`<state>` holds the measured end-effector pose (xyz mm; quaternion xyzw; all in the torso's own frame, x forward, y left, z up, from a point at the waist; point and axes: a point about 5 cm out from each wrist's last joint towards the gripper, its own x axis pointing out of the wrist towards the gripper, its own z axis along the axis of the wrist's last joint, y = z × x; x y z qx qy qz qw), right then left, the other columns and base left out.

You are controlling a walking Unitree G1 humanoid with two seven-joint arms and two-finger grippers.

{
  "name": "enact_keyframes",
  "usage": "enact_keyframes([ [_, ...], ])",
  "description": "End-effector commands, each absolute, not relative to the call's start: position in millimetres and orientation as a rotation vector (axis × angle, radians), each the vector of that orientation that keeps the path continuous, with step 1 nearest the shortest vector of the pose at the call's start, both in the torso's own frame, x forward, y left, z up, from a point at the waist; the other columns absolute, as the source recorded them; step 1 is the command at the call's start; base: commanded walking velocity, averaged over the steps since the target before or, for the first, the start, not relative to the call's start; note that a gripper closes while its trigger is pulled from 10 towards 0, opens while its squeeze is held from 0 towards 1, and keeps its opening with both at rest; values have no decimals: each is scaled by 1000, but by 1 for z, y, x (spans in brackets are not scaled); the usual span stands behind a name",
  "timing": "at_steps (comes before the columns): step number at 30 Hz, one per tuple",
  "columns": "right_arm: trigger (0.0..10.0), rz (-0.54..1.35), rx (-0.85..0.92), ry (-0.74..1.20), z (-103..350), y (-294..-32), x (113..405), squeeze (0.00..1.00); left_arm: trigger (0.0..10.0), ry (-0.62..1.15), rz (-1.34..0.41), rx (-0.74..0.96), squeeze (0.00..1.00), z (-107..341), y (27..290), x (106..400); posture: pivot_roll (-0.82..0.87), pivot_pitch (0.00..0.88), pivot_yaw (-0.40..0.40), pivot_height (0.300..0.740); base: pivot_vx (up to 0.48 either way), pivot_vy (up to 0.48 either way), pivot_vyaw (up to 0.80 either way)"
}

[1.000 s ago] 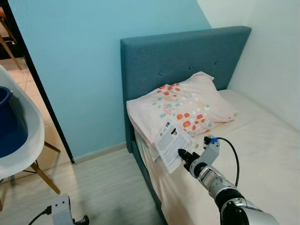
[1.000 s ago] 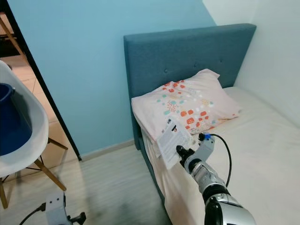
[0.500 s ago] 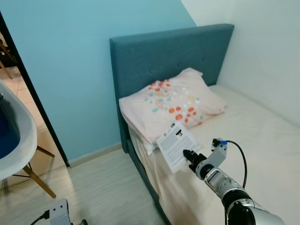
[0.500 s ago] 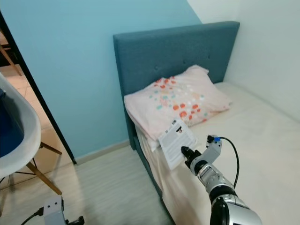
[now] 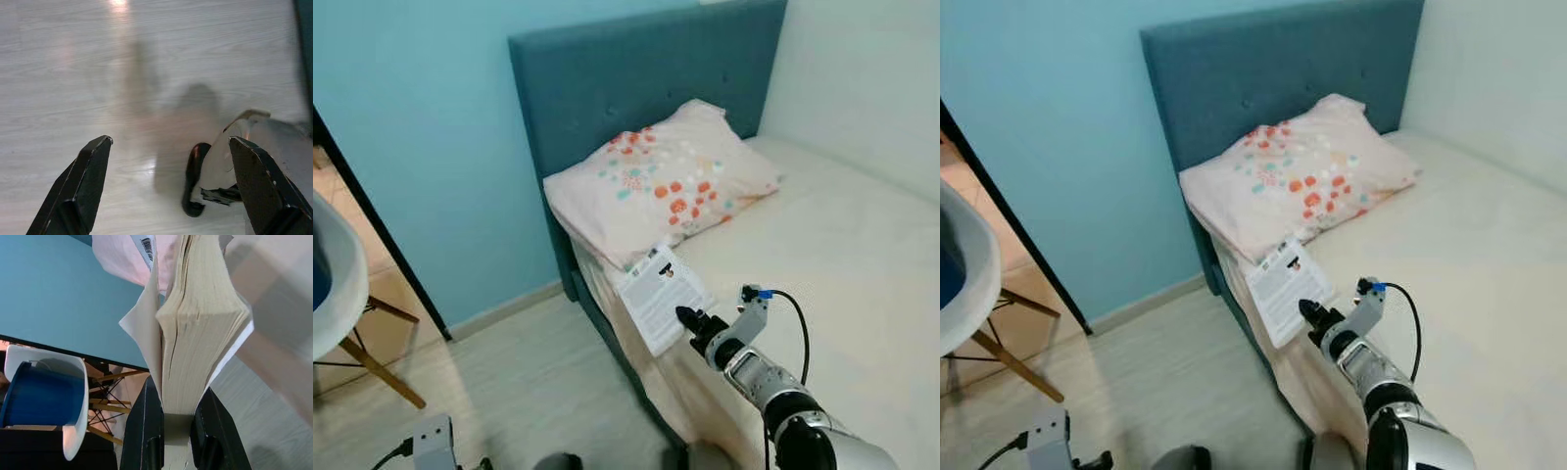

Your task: Clean up the room

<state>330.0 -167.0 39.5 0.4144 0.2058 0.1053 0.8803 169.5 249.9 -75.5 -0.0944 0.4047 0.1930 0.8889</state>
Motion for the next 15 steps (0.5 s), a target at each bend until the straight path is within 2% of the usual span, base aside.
enact_keyframes([
  [1, 10000, 241, 883, 377, 51, -160, 339, 0, 10000, 852, 408, -169, 0, -76, 258, 162, -33, 22, 37, 555, 0, 0, 0],
  [4, 10000, 178, 889, 368, 54, -163, 343, 0, 10000, 860, 416, -148, 0, -77, 269, 150, 0, 66, 61, 550, 0, 0, 0],
  [5, 10000, 148, 831, 401, 51, -165, 343, 0, 10000, 862, 418, -140, 0, -77, 273, 146, 16, 85, 71, 550, 0, 0, 0],
  [8, 10000, 106, 739, 447, 49, -171, 342, 0, 10000, 862, 420, -126, 0, -76, 280, 142, 34, 102, 78, 550, 0, 0, 0],
  [15, 10000, 25, 676, 412, 65, -191, 353, 0, 10000, 852, 424, -100, 0, -72, 295, 133, 68, 146, 99, 550, 0, 0, 0],
])
